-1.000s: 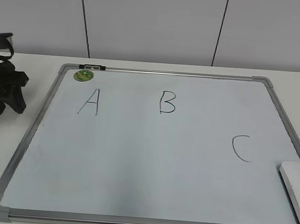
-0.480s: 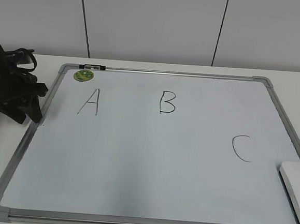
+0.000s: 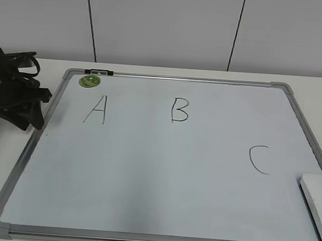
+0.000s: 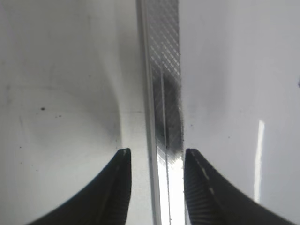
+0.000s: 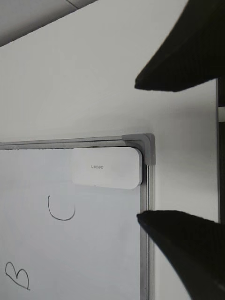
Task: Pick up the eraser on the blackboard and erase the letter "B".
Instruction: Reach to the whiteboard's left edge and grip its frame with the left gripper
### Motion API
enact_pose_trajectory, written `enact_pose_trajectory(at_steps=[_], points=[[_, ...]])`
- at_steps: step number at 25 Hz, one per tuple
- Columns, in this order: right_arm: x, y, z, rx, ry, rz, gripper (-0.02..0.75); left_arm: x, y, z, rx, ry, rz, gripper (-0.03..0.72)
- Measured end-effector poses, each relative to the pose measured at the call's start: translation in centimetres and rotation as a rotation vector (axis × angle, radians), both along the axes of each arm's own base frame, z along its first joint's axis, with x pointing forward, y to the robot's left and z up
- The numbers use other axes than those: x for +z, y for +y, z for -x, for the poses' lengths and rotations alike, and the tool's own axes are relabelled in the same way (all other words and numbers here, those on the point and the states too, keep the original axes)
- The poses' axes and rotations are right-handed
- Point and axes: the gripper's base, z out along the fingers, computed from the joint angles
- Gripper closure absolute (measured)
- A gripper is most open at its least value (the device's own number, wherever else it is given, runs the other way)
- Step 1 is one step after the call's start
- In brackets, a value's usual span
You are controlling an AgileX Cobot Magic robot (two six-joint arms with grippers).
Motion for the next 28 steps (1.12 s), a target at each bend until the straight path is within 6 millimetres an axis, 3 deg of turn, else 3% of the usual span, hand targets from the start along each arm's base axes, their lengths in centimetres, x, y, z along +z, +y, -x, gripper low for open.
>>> enact_pose_trajectory(at_steps=[10,13,18,28], points=[[0.0,0.0,0.0,0.0,0.0,0.0,0.151,-0.9,0.0,-0.1,-0.001,0.02,-0.003,0.426],[0.0,0.0,0.0,0.0,0.0,0.0,0.151,-1.5,0.0,-0.2,0.0,0.031,-0.002,0.471],[0.0,0.0,0.0,0.0,0.0,0.0,0.151,-1.5,-0.1,-0.3,0.006,0.037,0.01,0.636],[0.0,0.0,0.0,0.0,0.0,0.0,0.152,-1.4,-0.1,-0.3,0.006,0.037,0.012,0.657]])
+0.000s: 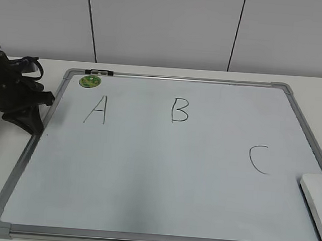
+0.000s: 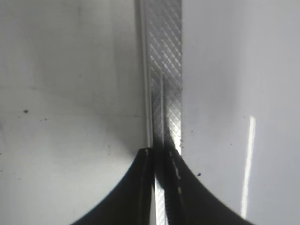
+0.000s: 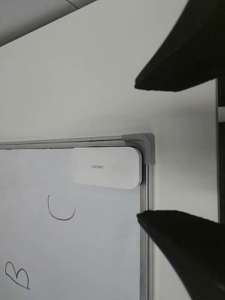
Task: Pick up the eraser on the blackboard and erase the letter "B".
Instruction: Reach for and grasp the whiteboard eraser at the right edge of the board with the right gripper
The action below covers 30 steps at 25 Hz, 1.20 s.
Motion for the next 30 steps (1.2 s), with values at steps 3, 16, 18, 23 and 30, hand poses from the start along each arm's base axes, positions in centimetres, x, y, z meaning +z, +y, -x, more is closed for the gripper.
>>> enact_pose_trajectory(at_steps=[3,16,18,23,30], points=[[0.0,0.0,0.0,0.0,0.0,0.0,0.152,0.0,0.0,0.0,0.0,0.0,0.0,0.657],[0.0,0.0,0.0,0.0,0.0,0.0,0.152,0.0,0.0,0.0,0.0,0.0,0.0,0.659],[0.0,0.0,0.0,0.0,0.0,0.0,0.152,0.0,0.0,0.0,0.0,0.0,0.0,0.659],[1.7,0.1,0.5,0.013,-0.026,0.002,0.151,0.0,0.0,0.0,0.0,0.0,0.0,0.659],[5.8,0.2,-3.1,0.035,0.11,0.038,0.151,0.0,0.0,0.0,0.001,0.001,0.002,0.659]])
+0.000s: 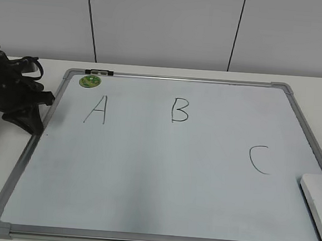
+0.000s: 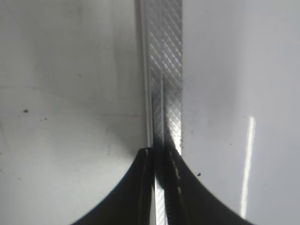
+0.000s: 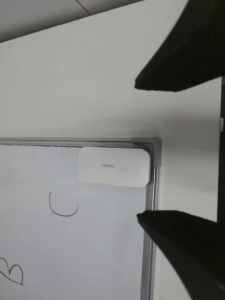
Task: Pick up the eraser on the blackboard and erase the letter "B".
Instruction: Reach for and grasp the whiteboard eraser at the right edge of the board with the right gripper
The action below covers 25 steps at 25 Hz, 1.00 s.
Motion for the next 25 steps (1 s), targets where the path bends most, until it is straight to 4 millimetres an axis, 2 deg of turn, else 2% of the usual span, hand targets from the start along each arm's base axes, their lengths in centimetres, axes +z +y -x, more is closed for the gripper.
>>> enact_pose_trajectory(at_steps=[4,10,11,14,17,20,25], points=[[0.6,0.3,-3.9,0.015,0.06,-0.022,0.151,0.0,0.0,0.0,0.0,0.002,0.001,0.659],[-1.0,1.1,-8.3,0.069,0.266,-0.058,0.15,0.0,0.0,0.0,0.001,0.002,0.002,0.659],[-1.8,1.2,-9.6,0.076,0.337,-0.059,0.15,0.0,0.0,0.0,0.001,0.002,0.002,0.659],[-3.1,1.2,-11.4,0.074,0.438,-0.059,0.15,0.1,0.0,0.0,0.0,0.001,0.002,0.659],[-5.4,1.2,-14.2,0.069,0.566,-0.053,0.126,0.1,0.0,0.0,0.0,0.001,0.002,0.659],[-7.2,1.2,-16.4,0.066,0.621,-0.049,0.087,0.1,0.0,0.0,0.0,0.001,0.002,0.659],[-10.6,1.2,-19.8,0.059,0.664,-0.034,0.075,0.1,0.0,0.0,0.0,0.001,0.002,0.659]])
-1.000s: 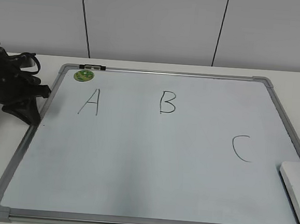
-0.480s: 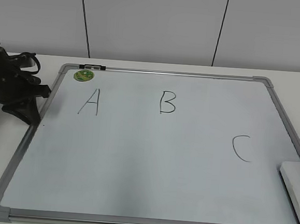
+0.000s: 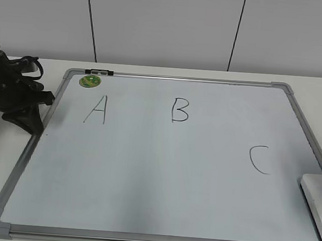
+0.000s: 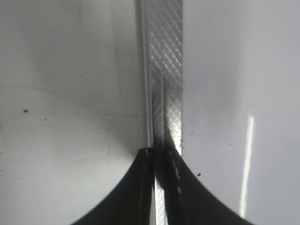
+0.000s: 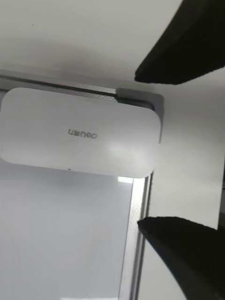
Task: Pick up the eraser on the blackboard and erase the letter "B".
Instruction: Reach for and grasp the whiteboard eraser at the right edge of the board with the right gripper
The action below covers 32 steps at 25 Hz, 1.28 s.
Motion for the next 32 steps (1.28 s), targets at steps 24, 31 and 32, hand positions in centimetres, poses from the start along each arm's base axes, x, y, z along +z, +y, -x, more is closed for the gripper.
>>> enact_pose_trajectory(at_steps=[24,31,32], points=[[-7.4,-0.4,-4.2,-0.073,0.092,0.044,0.092,0.0,0.0,0.0,0.0,0.001,0.0,0.659],[-7.4,-0.4,-4.4,-0.074,0.108,0.046,0.188,0.0,0.0,0.0,0.0,0.001,0.0,0.659],[-7.3,-0.5,-4.5,-0.074,0.114,0.047,0.189,0.0,0.0,0.0,0.0,0.001,0.0,0.659]])
